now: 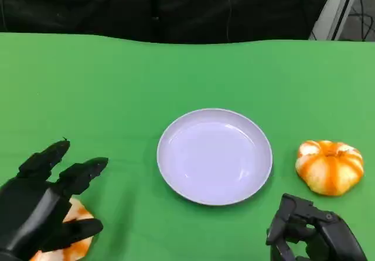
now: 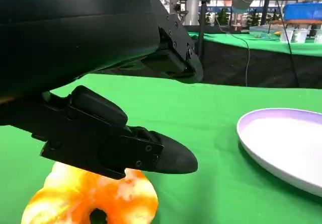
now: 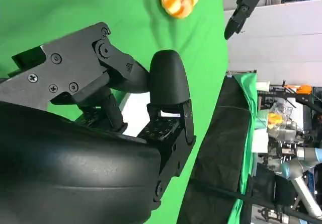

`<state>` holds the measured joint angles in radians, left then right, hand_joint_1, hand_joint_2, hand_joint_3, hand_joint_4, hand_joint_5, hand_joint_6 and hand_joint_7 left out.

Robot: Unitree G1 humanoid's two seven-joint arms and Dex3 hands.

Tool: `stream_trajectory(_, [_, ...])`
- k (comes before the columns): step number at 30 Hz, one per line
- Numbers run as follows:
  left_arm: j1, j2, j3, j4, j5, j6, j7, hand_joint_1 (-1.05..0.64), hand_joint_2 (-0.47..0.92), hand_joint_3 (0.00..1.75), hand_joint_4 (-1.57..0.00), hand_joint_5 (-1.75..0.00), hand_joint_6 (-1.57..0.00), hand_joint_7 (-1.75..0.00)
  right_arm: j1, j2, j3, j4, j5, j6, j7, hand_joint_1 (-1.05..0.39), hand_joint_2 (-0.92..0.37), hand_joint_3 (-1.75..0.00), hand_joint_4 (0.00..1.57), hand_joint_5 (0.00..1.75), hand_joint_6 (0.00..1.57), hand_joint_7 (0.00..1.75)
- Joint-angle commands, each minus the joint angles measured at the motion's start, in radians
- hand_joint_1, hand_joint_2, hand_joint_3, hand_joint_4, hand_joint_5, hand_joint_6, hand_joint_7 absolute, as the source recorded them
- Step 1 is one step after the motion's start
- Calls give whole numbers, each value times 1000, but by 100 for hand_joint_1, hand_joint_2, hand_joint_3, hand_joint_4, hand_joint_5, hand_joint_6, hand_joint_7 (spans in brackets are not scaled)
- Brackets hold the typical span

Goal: Grasp the bread from the table and place it into the plate.

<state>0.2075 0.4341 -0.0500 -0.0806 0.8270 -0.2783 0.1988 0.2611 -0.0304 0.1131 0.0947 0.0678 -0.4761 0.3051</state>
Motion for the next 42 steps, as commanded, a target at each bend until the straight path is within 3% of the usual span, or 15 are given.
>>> stream_trajectory(1, [26, 31, 27, -83, -8, 48, -46, -74, 92, 23, -21, -3, -45, 0, 4, -8, -5, -6, 19, 12, 0, -14, -66, -103, 77, 175, 71, 152])
stream_trajectory(13, [122, 74, 46, -124, -52, 90, -131, -80, 92, 25, -23, -2, -44, 0, 2, -11, -7, 3, 22, -12, 7, -14, -67, -103, 76, 175, 71, 153])
stream_trajectory(23, [219, 90, 24, -123, -18, 77, -120, -84, 92, 28, -25, -2, -44, -1, -5, -14, -11, 3, 19, -6, 8, -14, -67, -103, 76, 175, 70, 153])
stream_trajectory(42, [186, 123, 28, -11, -9, 69, -91, -83, 92, 28, -24, -1, -44, 0, -8, -13, -13, 15, 21, -23, 10, -14, -67, -102, 77, 175, 71, 153])
